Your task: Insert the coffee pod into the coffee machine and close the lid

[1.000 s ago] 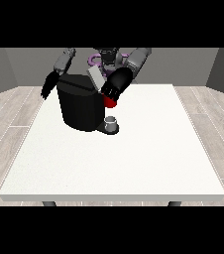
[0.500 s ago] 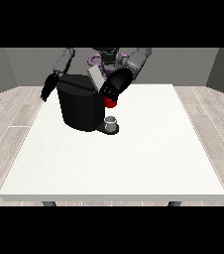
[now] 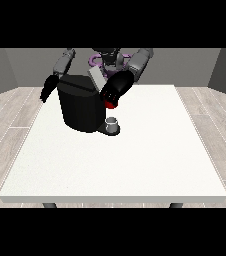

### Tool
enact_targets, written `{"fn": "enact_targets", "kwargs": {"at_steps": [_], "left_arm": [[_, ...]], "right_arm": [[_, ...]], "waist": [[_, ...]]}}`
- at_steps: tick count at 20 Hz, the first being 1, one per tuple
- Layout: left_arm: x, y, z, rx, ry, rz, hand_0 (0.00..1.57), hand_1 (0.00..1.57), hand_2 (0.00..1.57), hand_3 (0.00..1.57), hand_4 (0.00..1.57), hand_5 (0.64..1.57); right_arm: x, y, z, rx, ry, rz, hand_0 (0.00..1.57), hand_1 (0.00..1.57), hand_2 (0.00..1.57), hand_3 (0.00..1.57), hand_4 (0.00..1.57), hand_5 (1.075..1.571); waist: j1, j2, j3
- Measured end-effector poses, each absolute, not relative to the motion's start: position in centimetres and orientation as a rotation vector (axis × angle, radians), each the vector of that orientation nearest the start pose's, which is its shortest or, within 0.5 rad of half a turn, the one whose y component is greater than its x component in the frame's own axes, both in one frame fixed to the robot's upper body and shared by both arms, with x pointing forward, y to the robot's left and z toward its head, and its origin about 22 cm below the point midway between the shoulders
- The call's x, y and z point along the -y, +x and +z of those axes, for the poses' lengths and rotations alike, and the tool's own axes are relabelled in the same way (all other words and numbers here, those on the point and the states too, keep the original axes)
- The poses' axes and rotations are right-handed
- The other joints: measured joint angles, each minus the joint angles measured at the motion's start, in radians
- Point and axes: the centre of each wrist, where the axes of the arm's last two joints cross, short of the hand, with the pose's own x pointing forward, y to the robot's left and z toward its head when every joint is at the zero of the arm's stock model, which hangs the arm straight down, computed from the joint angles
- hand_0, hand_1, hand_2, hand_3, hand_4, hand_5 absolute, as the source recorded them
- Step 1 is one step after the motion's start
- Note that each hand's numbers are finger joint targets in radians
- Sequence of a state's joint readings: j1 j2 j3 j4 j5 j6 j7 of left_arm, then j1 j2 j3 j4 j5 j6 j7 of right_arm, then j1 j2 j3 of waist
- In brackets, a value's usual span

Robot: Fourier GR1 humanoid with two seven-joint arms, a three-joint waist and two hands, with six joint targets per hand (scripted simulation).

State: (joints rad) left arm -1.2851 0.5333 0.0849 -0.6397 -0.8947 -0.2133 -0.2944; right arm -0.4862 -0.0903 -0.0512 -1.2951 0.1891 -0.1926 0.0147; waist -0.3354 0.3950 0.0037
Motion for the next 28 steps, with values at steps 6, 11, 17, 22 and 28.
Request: {"fn": "enact_targets", "kwargs": {"at_steps": [6, 11, 17, 22, 28], "left_arm": [[-26.1, 45.6, 30.6, 1.740, 0.988, -1.222, 0.00, 0.00, 0.53, 0.44, 0.00, 1.571], [-26.2, 45.8, 29.9, 1.731, 0.990, -1.222, 0.00, 0.00, 0.33, 0.23, 0.00, 1.571], [-24.9, 46.1, 26.9, 1.674, 0.903, -1.235, 0.00, 0.00, 0.00, 0.05, 0.00, 1.571], [-23.7, 46.1, 21.9, 1.618, 0.763, -1.252, 0.00, 0.00, 0.28, 0.00, 0.00, 1.571], [-22.2, 45.3, 14.5, 1.717, 0.373, -0.966, 0.00, 0.00, 0.00, 0.00, 0.47, 1.571]], "right_arm": [[20.5, 35.4, 7.1, 1.755, -0.306, 0.138, 0.00, 0.00, 0.00, 0.00, 0.12, 1.571], [19.9, 35.3, 7.0, 1.740, -0.294, 0.132, 0.00, 0.00, 0.00, 0.00, 0.15, 1.571], [22.7, 34.8, 4.0, 1.647, -0.313, 0.074, 0.00, 0.00, 0.00, 0.00, 0.00, 1.571], [24.1, 33.2, 0.4, 1.550, -0.321, 0.045, 0.00, 0.00, 0.00, 0.00, 0.00, 1.571], [25.9, 30.4, -3.3, 1.446, -0.346, 0.001, 0.00, 0.00, 0.00, 0.00, 0.00, 1.571]], "waist": [[0.012, 0.000, -0.0015], [0.016, -0.016, -0.0014], [0.087, -0.102, -0.0023], [0.157, -0.209, -0.0031], [0.254, -0.346, -0.0047]]}}
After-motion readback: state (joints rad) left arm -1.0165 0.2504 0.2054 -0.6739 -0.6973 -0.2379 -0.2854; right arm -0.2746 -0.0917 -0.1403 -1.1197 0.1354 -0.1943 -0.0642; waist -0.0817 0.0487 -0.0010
